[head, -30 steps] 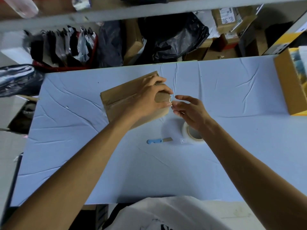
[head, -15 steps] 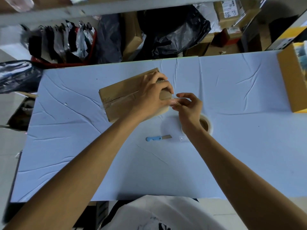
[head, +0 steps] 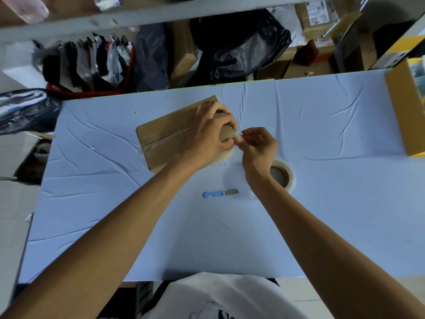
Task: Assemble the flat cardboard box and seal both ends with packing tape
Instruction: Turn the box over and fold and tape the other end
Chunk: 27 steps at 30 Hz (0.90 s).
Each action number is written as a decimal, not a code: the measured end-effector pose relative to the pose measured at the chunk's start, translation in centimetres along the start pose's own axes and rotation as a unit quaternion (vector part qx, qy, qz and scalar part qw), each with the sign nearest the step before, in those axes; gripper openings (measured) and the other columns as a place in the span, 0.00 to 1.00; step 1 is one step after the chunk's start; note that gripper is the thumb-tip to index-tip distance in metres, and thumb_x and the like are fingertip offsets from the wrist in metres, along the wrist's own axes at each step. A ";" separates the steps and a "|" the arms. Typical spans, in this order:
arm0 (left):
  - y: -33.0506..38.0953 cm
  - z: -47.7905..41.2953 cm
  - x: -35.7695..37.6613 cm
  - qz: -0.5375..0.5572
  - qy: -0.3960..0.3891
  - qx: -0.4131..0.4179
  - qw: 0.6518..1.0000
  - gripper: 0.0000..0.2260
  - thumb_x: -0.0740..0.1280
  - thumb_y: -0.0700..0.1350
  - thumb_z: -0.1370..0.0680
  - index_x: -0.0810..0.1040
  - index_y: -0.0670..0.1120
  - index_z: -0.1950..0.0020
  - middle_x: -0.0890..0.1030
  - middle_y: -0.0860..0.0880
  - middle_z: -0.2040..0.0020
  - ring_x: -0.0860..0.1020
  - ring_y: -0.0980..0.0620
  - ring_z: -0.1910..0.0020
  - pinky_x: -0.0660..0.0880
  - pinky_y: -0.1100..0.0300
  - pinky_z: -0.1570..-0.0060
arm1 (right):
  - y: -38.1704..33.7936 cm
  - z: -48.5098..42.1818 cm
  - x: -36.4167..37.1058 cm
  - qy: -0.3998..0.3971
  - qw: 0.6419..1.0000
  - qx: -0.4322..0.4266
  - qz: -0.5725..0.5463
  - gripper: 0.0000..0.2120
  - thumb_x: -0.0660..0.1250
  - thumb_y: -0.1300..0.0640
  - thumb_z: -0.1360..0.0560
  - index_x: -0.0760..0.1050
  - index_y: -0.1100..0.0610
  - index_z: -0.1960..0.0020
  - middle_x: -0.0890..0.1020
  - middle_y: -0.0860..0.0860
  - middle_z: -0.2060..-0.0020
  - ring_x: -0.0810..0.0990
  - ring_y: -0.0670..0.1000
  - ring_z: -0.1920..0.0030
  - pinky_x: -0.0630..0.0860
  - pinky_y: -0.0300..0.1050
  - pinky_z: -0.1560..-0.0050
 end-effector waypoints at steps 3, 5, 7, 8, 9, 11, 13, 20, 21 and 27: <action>-0.1 -0.1 0.0 -0.005 0.007 -0.002 1.000 0.09 0.75 0.44 0.35 0.79 0.49 0.58 0.73 0.49 0.46 0.67 0.53 0.43 0.57 0.63 0.41 | 0.4 -1.1 0.8 -0.048 0.999 0.004 -0.025 0.07 0.75 0.68 0.34 0.78 0.63 0.59 0.81 0.53 0.67 0.80 0.48 0.65 0.77 0.39 0.62; -0.3 -0.1 -0.1 -0.004 0.005 -0.003 1.000 0.10 0.75 0.44 0.36 0.79 0.49 0.58 0.73 0.49 0.45 0.67 0.51 0.42 0.57 0.62 0.41 | 1.3 -1.8 1.7 -0.105 0.991 0.035 -0.074 0.06 0.72 0.71 0.31 0.78 0.62 0.62 0.81 0.54 0.68 0.79 0.49 0.66 0.76 0.39 0.61; -0.4 0.0 -0.1 -0.004 0.002 -0.008 1.000 0.10 0.76 0.43 0.36 0.79 0.48 0.57 0.73 0.49 0.45 0.68 0.49 0.41 0.57 0.62 0.41 | 2.5 -2.0 2.6 -0.146 0.979 0.080 -0.117 0.08 0.68 0.72 0.28 0.77 0.62 0.62 0.79 0.52 0.70 0.76 0.48 0.68 0.75 0.40 0.61; -0.3 0.0 -0.1 -0.003 0.002 -0.008 1.000 0.10 0.75 0.43 0.36 0.79 0.48 0.57 0.74 0.49 0.45 0.68 0.48 0.41 0.57 0.62 0.41 | 3.1 -2.1 3.0 -0.162 0.972 0.099 -0.136 0.09 0.66 0.72 0.27 0.76 0.61 0.62 0.78 0.51 0.71 0.75 0.48 0.68 0.74 0.40 0.62; -0.3 0.1 0.1 -0.002 0.001 -0.007 1.000 0.10 0.75 0.43 0.36 0.79 0.47 0.58 0.74 0.48 0.45 0.69 0.47 0.42 0.58 0.60 0.41 | 3.6 -2.0 3.4 -0.177 0.966 0.116 -0.149 0.10 0.64 0.72 0.26 0.76 0.61 0.62 0.78 0.51 0.71 0.74 0.48 0.68 0.73 0.39 0.62; 0.0 0.1 0.2 0.002 0.003 0.002 1.000 0.09 0.74 0.43 0.36 0.79 0.47 0.59 0.74 0.47 0.47 0.71 0.46 0.44 0.63 0.54 0.40 | 4.5 -1.4 4.0 -0.206 0.953 0.156 -0.159 0.10 0.62 0.69 0.23 0.75 0.59 0.61 0.78 0.50 0.68 0.76 0.47 0.64 0.73 0.37 0.58; 0.1 0.2 0.1 0.005 0.013 0.005 1.000 0.07 0.73 0.43 0.37 0.79 0.47 0.60 0.75 0.47 0.48 0.72 0.45 0.45 0.65 0.50 0.40 | 5.1 -0.7 4.6 -0.232 0.937 0.195 -0.176 0.11 0.59 0.65 0.21 0.75 0.56 0.59 0.78 0.50 0.63 0.76 0.46 0.59 0.72 0.38 0.53; 0.2 0.3 0.2 0.016 0.025 -0.001 1.000 0.07 0.73 0.41 0.37 0.79 0.47 0.61 0.75 0.48 0.49 0.72 0.46 0.45 0.65 0.51 0.41 | 5.2 -0.8 5.1 -0.247 0.922 0.251 -0.160 0.15 0.57 0.63 0.21 0.76 0.53 0.61 0.80 0.46 0.66 0.76 0.45 0.59 0.70 0.40 0.52; 0.1 0.4 0.3 0.024 0.018 -0.005 1.000 0.08 0.74 0.41 0.37 0.79 0.47 0.60 0.75 0.48 0.48 0.71 0.46 0.45 0.66 0.50 0.41 | 5.4 -0.8 4.9 -0.241 0.918 0.275 -0.155 0.13 0.57 0.64 0.22 0.76 0.53 0.59 0.80 0.45 0.68 0.76 0.44 0.61 0.70 0.40 0.54; 0.2 0.8 0.5 0.056 -0.010 -0.021 0.998 0.12 0.75 0.40 0.36 0.82 0.48 0.55 0.74 0.48 0.44 0.68 0.47 0.40 0.64 0.50 0.37 | 6.2 -0.3 3.8 -0.124 0.892 0.404 -0.161 0.16 0.54 0.70 0.29 0.76 0.53 0.61 0.74 0.49 0.67 0.69 0.47 0.65 0.68 0.38 0.59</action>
Point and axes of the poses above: each hand's wrist, its own z-axis away from the middle knuckle, its own x-axis out of the palm, y = z × x, the point moved 9 cm from there along -z, towards the middle knuckle
